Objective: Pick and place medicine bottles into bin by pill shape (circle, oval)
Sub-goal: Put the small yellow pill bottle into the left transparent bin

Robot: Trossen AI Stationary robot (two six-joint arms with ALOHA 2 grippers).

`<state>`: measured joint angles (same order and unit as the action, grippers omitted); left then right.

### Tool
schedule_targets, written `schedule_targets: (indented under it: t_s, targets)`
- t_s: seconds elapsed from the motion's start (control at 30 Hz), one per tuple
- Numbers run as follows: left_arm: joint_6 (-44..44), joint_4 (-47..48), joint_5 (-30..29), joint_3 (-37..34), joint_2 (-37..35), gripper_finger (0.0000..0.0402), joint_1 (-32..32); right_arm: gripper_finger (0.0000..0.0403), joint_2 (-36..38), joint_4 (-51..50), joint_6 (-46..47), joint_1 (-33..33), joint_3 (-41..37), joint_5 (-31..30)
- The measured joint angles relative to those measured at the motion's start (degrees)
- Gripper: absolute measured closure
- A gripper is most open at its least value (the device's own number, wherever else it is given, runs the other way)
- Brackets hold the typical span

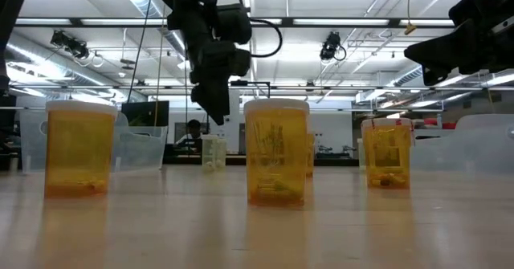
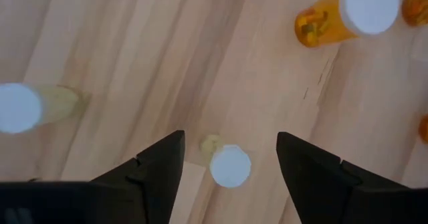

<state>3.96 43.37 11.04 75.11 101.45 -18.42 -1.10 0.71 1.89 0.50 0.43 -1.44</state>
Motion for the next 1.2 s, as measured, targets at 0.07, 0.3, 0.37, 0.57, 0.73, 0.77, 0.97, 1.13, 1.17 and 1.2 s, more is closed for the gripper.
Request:
schedule_targets:
  t_s: [0.07, 0.3, 0.37, 0.57, 0.73, 0.77, 0.97, 1.13, 1.17, 1.2]
  targets:
    - [-0.2, -0.2, -0.2, 0.0, 0.6, 0.0154, 0.5, 0.0357, 0.0, 0.1, 0.0, 0.0, 0.0, 0.0]
    - [-2.1, -0.1, -4.2, 0.0, 2.1, 0.0154, 2.5, 0.0357, -0.1, 0.1, 0.0, 0.0, 0.0, 0.0]
    - [-2.5, -0.3, -4.8, 0.0, 2.7, 0.0154, 3.0, 0.0357, -0.1, 0.1, 0.0, 0.0, 0.0, 0.0]
    - [-5.8, 0.4, -8.2, 0.0, 3.5, 0.0154, 4.7, 0.0357, -0.2, 0.1, 0.0, 0.0, 0.0, 0.0]
    - [-9.0, 1.8, -11.1, -0.1, 4.4, 0.0154, 5.8, 0.0357, -0.2, 0.1, 0.0, 0.0, 0.0, 0.0]
    - [-9.2, 1.7, -11.1, -0.1, 4.7, 0.0154, 6.0, 0.0357, -0.2, 0.2, 0.0, 0.0, 0.0, 0.0]
    - [-9.5, 2.1, -11.5, -0.1, 5.7, 0.0154, 6.2, 0.0357, -0.2, 0.2, 0.0, 0.0, 0.0, 0.0]
    - [-9.8, 2.0, -12.5, -0.2, 5.6, 0.0155, 6.6, 0.0357, -0.3, 0.1, 0.0, 0.0, 0.0, 0.0]
    - [-10.1, 2.0, -12.6, -0.2, 5.6, 0.0155, 6.7, 0.0357, -0.3, 0.1, 0.0, 0.0, 0.0, 0.0]
    - [-10.7, 2.0, -12.7, -0.2, 5.6, 0.0155, 6.9, 0.0357, -0.3, 0.2, 0.0, 0.0, 0.0, 0.0]
